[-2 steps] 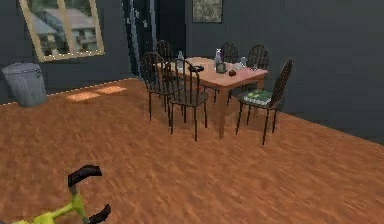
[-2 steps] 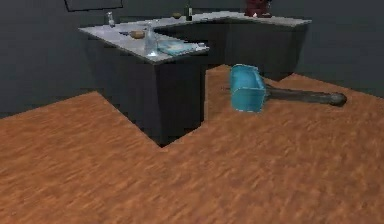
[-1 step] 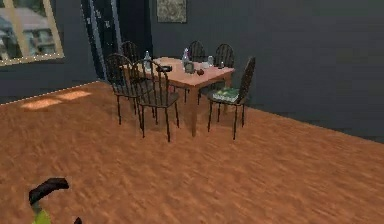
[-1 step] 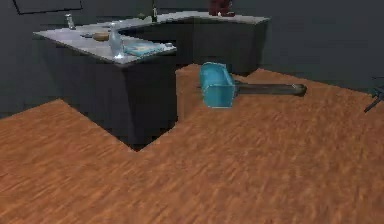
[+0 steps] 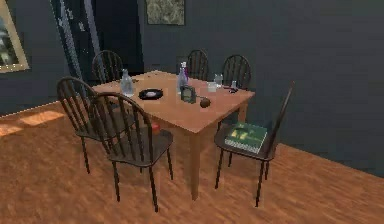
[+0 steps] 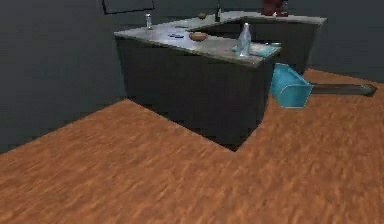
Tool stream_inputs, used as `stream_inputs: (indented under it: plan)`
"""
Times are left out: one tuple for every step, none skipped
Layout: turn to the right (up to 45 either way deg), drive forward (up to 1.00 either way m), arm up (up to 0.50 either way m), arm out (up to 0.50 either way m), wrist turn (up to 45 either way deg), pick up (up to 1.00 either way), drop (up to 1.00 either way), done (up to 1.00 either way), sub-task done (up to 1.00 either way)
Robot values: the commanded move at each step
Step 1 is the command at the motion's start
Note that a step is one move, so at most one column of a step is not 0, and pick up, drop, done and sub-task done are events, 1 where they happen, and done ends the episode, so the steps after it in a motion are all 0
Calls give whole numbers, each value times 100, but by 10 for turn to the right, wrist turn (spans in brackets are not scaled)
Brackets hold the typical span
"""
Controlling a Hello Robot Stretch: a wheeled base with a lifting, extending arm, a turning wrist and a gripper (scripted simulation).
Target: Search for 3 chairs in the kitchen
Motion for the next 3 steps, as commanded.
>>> stream_inputs:
  plan:
    - [90,0,0,0,0,0,0,0,0]
    - [0,35,0,0,0,0,0,0,0]
    - [-300,0,0,0,0,0,0,0,0]
